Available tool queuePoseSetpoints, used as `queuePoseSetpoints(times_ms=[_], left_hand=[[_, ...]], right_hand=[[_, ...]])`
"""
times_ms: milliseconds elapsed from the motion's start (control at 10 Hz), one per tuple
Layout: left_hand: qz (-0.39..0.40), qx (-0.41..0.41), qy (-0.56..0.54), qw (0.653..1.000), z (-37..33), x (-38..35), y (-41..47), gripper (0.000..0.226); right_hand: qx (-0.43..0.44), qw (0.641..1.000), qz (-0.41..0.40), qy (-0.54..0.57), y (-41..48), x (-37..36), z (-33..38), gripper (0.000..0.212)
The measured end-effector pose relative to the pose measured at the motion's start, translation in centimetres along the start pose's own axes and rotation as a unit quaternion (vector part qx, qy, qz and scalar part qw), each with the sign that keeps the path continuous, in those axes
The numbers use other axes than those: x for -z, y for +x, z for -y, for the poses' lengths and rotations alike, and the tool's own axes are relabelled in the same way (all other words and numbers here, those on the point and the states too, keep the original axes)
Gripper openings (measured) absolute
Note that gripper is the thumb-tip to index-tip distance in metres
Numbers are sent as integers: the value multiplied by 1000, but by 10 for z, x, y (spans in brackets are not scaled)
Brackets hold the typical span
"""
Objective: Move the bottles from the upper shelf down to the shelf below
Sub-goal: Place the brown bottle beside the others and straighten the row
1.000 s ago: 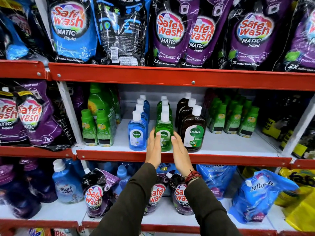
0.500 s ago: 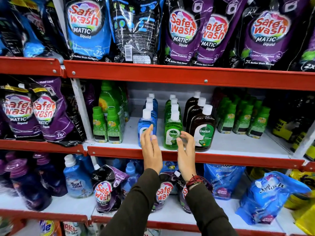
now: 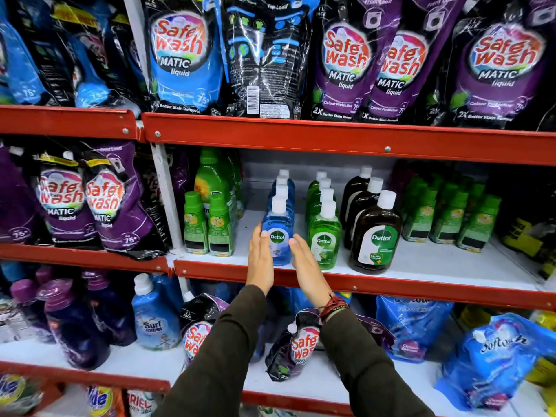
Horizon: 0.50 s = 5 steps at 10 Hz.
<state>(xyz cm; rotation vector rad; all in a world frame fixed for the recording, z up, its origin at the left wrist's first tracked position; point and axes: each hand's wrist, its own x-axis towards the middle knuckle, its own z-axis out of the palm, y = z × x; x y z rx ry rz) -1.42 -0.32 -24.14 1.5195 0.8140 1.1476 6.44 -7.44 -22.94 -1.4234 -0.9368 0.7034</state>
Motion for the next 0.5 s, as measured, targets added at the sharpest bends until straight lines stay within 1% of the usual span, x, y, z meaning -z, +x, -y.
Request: queuePoseSetpoints(times_ms=[300, 400, 500], left_hand=[[6, -3, -3, 1000, 1, -1, 1, 53], [19, -1, 5, 1000, 2, -1, 1, 54], [-6, -9, 10, 1000, -2, -3, -7, 56]], right_hand=[[10, 1000, -4, -24, -10, -1, 4, 57], [7, 1000, 1, -29, -17, 0, 6, 61], [29, 1000, -10, -5, -27, 15, 12, 75]])
